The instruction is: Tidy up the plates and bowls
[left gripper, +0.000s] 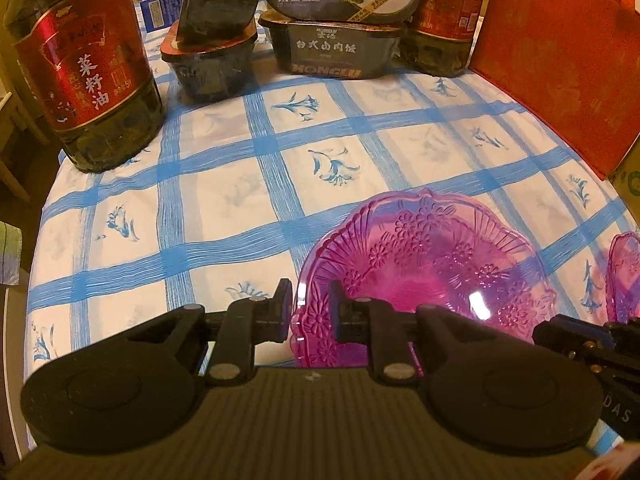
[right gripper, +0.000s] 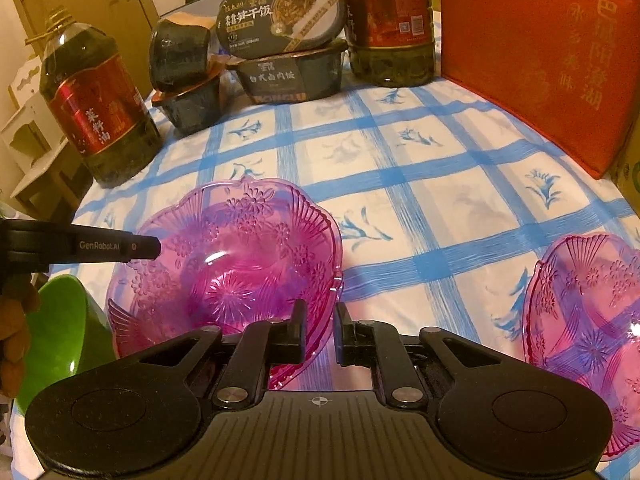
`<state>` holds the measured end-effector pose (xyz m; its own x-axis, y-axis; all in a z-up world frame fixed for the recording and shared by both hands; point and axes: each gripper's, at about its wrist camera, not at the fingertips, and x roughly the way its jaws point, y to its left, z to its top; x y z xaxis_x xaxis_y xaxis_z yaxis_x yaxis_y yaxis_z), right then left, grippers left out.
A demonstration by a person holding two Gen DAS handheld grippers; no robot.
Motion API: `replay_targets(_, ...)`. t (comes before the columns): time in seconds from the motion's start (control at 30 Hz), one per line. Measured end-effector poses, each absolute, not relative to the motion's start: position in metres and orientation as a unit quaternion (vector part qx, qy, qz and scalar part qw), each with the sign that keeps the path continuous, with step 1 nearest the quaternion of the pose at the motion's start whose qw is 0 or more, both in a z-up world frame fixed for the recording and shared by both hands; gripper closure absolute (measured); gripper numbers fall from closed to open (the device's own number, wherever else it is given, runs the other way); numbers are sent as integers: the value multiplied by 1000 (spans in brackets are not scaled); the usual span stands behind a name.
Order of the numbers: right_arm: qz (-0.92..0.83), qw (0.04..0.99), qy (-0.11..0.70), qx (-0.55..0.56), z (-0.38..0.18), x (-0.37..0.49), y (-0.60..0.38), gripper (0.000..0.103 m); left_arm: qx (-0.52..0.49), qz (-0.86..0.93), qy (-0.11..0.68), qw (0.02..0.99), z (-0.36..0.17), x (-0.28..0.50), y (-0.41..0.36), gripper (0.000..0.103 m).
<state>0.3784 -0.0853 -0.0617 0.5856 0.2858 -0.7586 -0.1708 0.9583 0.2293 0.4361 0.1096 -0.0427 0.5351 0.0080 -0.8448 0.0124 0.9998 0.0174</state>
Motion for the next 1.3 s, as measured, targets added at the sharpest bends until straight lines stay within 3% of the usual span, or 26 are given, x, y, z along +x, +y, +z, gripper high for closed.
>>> replay_targets(0.13, 144, 884, 440, 71, -64, 381, -84, 89, 8, -5, 475, 880, -45, 439, 111, 79)
replay_targets(0.2, 139, 888, 432, 75, -62, 380, -86, 78, 5, -2, 474, 881, -43, 438, 112, 73)
replay_targets(0.27, 137, 891, 425, 82, -59, 378, -90, 61, 2, 2, 469, 883, -39, 436, 113, 72)
replay_targets(0.3, 137, 892, 423, 84, -58, 377, -92, 59, -2, 3, 466, 885, -37, 435, 113, 72)
replay_targets(0.53, 133, 891, 424, 96, -47, 357, -108, 59, -31, 0, 443, 896, -9, 405, 104, 70)
replay_targets(0.8, 114, 890, 430, 99, -28, 300, -145, 57, -53, -30, 427, 902, 18, 349, 62, 60)
replay_targets(1.0, 102, 894, 428, 91, -13, 251, -179, 53, -60, -59, 429, 899, 26, 301, 20, 47)
replay_targets(1.07, 97, 897, 424, 85, -8, 237, -190, 51, -60, -64, 424, 901, 28, 286, 9, 36)
replay_targets(1.3, 69, 902, 418, 86, 9, 203, -234, 42, -83, -72, 421, 901, 33, 245, -25, 28)
